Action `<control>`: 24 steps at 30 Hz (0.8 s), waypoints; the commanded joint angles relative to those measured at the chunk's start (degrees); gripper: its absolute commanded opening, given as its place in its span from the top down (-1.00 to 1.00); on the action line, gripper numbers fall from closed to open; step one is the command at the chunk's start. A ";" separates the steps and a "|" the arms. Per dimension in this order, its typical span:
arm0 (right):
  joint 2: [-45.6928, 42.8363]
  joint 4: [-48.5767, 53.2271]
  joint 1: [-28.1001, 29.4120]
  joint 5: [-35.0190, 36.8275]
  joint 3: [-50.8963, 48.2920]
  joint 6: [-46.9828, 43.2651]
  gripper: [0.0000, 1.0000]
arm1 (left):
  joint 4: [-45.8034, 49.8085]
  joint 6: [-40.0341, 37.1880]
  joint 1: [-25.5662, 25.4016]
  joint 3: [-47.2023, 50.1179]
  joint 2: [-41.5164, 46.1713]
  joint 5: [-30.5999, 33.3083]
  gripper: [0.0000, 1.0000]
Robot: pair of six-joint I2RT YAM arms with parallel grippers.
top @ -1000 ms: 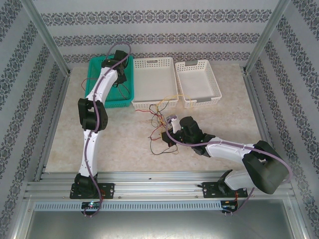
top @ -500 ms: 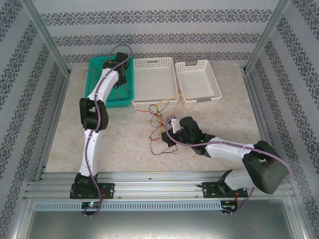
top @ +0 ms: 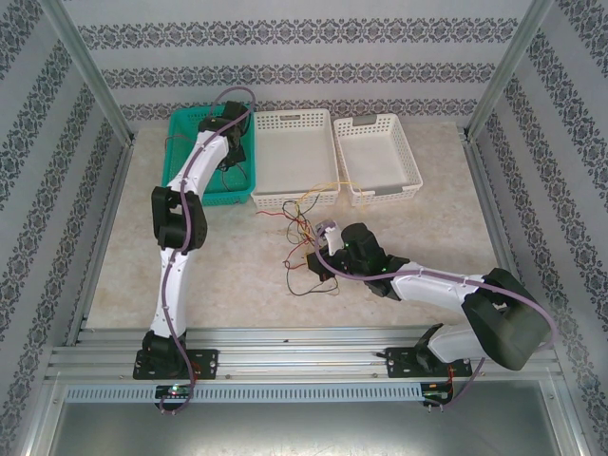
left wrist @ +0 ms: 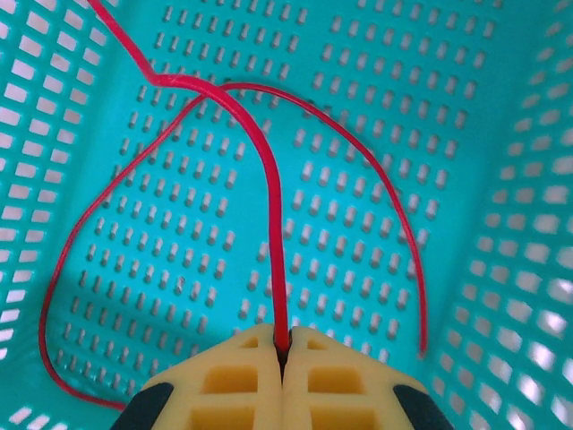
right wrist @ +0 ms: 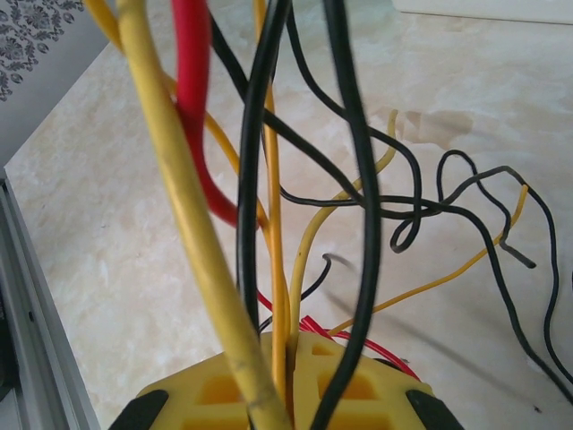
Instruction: Untangle the cables
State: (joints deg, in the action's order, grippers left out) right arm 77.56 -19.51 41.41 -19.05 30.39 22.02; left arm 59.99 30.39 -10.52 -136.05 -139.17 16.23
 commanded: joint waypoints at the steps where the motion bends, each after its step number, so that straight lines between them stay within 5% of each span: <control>1: -0.61 -1.09 0.43 -1.17 1.91 -1.57 1.00 | -0.25 0.04 -2.59 2.77 7.61 -3.92 1.00; 15: -0.39 -1.06 0.78 -0.90 1.95 -1.67 1.00 | -9.51 6.95 -3.49 23.39 26.11 -16.52 1.00; 24: -0.13 -0.75 1.14 -0.68 2.13 -2.02 1.00 | -16.31 11.52 -1.49 32.85 26.86 -24.11 1.00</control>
State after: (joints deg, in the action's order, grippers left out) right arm 77.56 -19.49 41.91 -19.05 30.89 21.61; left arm 47.07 39.40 -13.21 -104.64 -112.79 -4.95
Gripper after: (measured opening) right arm 0.074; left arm 0.046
